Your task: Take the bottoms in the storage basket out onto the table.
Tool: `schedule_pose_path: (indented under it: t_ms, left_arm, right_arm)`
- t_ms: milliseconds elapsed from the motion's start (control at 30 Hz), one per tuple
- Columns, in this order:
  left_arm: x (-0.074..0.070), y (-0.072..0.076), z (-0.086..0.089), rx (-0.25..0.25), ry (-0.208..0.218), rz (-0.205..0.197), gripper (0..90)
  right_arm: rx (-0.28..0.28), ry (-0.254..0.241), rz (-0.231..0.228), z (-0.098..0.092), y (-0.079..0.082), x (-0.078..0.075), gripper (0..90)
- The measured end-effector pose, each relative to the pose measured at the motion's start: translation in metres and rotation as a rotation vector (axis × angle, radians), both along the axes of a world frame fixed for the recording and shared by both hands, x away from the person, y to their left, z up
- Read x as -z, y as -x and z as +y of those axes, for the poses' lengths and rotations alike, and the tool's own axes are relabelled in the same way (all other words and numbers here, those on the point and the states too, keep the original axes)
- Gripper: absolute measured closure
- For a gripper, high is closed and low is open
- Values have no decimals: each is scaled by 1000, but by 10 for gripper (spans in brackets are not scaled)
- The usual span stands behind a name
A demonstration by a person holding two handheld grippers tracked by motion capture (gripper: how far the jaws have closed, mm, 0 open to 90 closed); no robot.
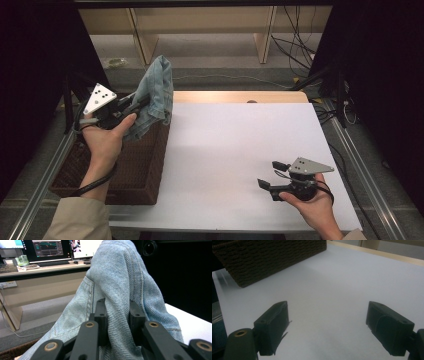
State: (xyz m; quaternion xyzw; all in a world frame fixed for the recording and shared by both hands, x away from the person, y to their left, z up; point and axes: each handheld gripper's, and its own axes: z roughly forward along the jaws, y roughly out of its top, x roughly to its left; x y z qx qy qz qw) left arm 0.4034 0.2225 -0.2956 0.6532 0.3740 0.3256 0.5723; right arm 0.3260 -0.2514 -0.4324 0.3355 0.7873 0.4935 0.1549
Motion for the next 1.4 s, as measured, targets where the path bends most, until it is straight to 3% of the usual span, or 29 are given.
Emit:
schedule_pose_path:
  t_ms: [1400]
  left_arm:
    - [-4,8,-22,65,-14,-19,740]
  right_arm:
    - [-3,6,2,0,0,0,196]
